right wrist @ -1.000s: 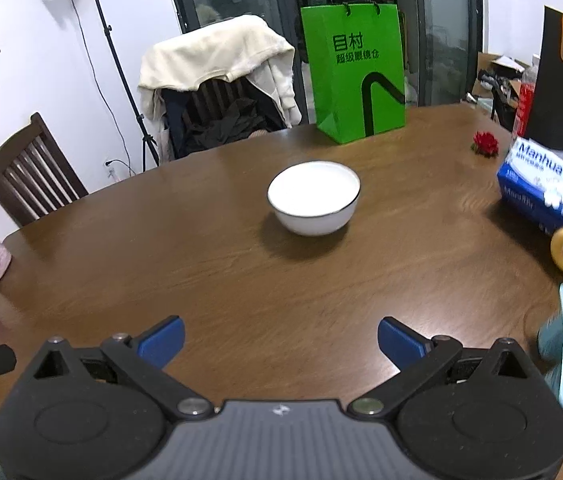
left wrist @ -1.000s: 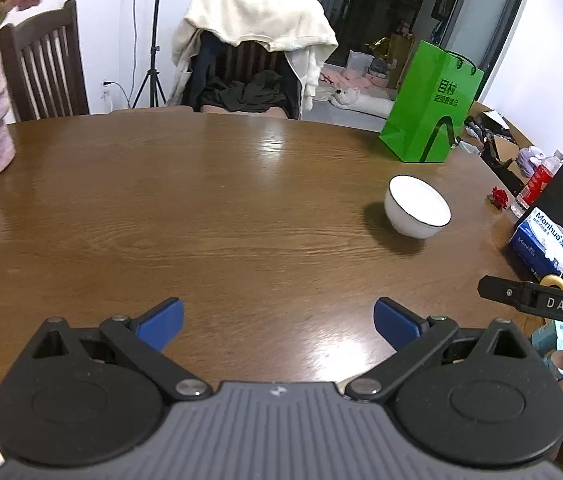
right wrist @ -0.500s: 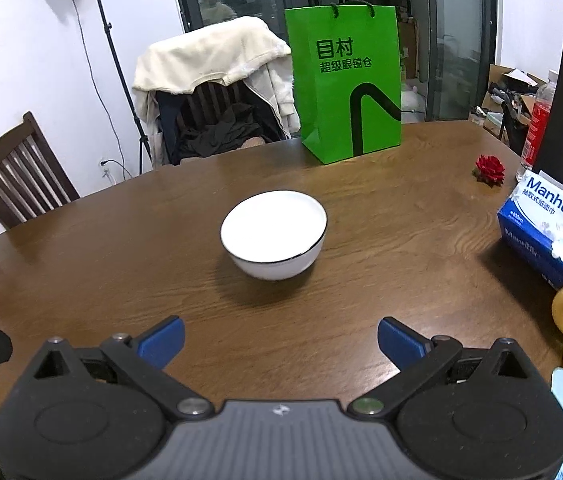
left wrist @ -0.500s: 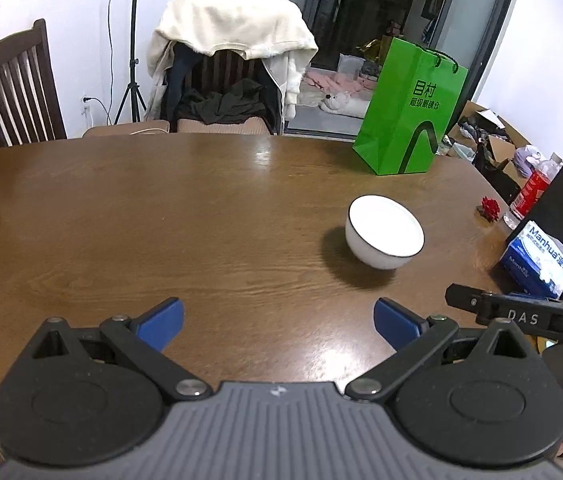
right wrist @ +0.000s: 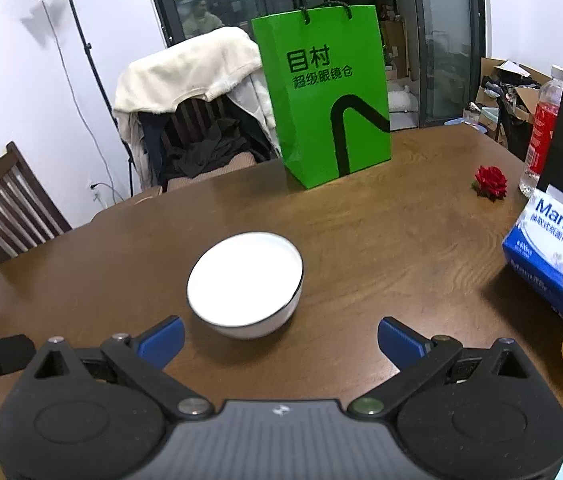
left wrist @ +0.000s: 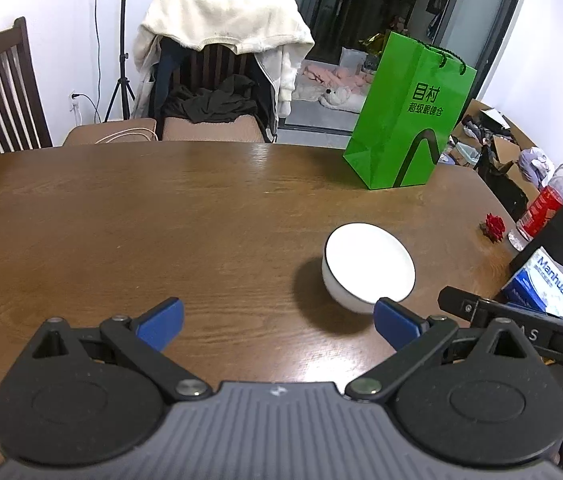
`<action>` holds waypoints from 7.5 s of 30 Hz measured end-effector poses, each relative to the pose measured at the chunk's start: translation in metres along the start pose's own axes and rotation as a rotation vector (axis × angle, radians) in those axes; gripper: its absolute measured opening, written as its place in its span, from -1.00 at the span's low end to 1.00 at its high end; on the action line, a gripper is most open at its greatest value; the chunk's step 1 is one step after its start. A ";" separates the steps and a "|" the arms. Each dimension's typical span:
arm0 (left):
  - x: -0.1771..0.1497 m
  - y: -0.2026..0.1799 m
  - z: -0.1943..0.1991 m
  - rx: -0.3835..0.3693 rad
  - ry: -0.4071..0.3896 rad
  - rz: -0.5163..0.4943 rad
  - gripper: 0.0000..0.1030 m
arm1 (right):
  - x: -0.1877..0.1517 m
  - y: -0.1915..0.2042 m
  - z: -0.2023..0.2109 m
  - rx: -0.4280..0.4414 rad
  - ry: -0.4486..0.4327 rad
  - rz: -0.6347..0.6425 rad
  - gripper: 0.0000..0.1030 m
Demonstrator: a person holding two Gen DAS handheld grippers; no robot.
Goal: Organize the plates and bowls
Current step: 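Move both open grippers toward the remaining white black-rimmed bowl, then close both grippers on the rim of the remaining white bowl, then lift the white bowl off the table with both grippers, then carry the white bowl with both grippers toward the blue bowl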
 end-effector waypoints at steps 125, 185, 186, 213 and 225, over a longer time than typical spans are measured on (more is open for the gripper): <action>0.005 0.020 -0.064 0.005 0.146 -0.063 -0.78 | -0.022 0.090 -0.032 -0.053 0.143 0.006 -0.82; -0.066 0.171 0.087 0.076 0.082 0.047 -0.78 | -0.105 0.257 0.064 0.045 0.133 0.107 -0.82; -0.068 0.174 0.090 0.078 0.081 0.051 -0.78 | -0.107 0.261 0.067 0.048 0.133 0.112 -0.82; -0.107 0.237 0.155 0.122 0.057 0.137 -0.78 | -0.146 0.336 0.101 0.118 0.154 0.227 -0.82; -0.127 0.263 0.175 0.137 0.059 0.183 -0.78 | -0.161 0.365 0.116 0.149 0.156 0.295 -0.82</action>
Point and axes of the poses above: each gripper's, at about its wrist camera, not at the fingertips, and z roughly against the way its jaws point, y to its left, x to its top, the point moved 9 cm from there along -z, roughly the way its jaws point, and after that the axes turned 8 degrees about y, right-handed, at the moved point
